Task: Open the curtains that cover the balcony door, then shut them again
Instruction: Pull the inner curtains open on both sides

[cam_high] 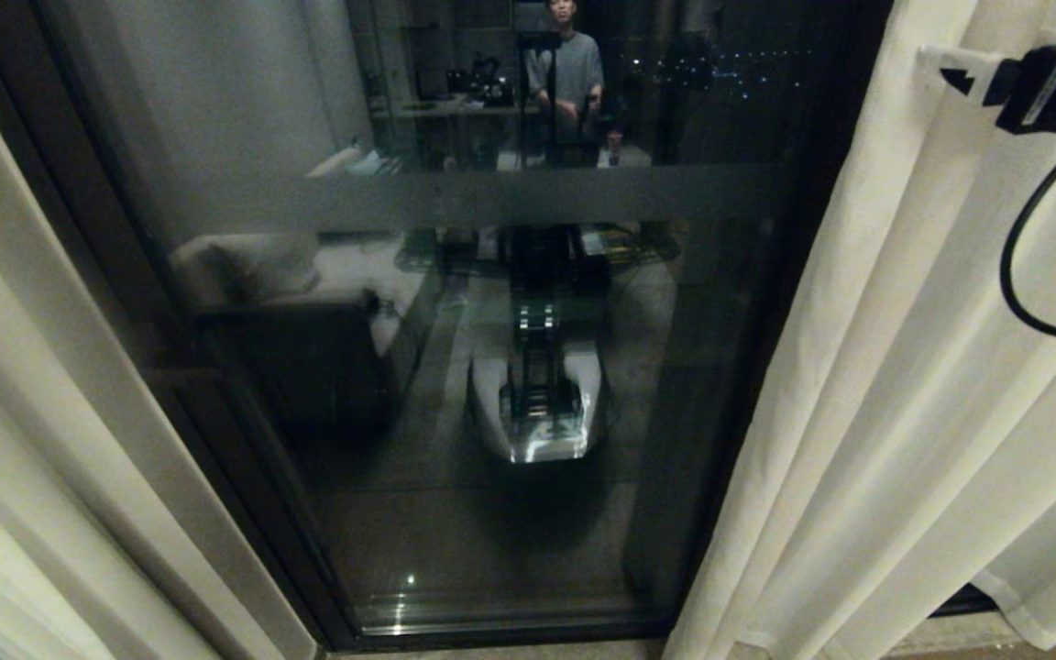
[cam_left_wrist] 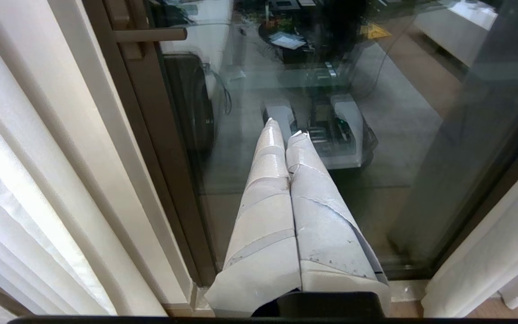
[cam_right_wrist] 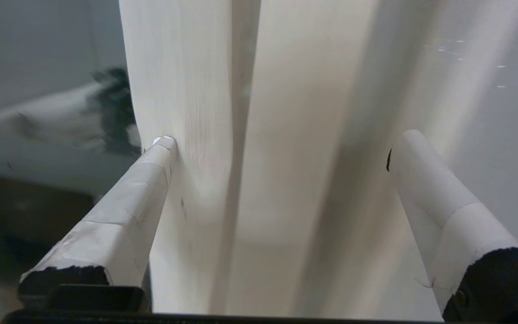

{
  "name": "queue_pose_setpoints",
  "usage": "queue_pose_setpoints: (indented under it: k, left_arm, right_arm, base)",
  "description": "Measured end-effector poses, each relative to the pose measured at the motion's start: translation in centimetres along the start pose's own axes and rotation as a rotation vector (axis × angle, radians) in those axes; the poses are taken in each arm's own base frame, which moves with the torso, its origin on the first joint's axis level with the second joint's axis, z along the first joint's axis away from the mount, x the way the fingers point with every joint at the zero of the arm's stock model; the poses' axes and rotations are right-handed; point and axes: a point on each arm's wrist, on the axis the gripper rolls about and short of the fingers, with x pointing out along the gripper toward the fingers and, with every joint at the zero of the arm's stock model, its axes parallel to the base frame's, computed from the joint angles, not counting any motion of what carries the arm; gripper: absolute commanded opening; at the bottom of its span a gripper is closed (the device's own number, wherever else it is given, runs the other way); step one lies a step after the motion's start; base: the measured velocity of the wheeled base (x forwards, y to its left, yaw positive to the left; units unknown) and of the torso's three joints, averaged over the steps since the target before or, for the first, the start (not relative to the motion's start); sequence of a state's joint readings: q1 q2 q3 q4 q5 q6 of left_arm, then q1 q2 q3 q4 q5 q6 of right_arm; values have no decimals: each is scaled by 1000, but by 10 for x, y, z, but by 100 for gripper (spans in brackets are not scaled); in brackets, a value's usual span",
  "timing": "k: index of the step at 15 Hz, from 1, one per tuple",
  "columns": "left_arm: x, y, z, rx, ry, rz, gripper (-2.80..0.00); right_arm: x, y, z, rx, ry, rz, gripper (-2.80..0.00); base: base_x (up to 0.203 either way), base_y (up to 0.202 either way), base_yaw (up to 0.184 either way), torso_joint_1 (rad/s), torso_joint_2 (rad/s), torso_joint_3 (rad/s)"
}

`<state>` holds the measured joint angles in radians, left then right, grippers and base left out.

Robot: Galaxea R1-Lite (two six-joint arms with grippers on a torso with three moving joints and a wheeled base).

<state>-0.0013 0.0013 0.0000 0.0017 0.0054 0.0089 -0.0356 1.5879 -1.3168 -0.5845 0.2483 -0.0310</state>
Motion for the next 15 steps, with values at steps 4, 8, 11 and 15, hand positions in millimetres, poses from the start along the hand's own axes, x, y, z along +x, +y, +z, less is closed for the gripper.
queue_pose_setpoints:
  k: [4, 8, 11, 15]
  left_arm:
    - [0, 0, 0, 0, 0, 0, -280]
    - [0, 0, 0, 0, 0, -1, -280]
    - [0, 0, 0, 0, 0, 0, -280]
    - [0, 0, 0, 0, 0, 0, -280]
  right_arm:
    - [23, 3, -9, 43, 2, 51, 0]
    - [25, 6, -10, 85, 3, 112, 0]
    - [24, 8, -7, 94, -3, 123, 0]
    - [24, 15, -5, 117, -6, 207, 0]
  base:
    - [0, 0, 0, 0, 0, 0]
    - [0, 0, 0, 0, 0, 0]
    - [0, 0, 0, 0, 0, 0]
    - [0, 0, 0, 0, 0, 0]
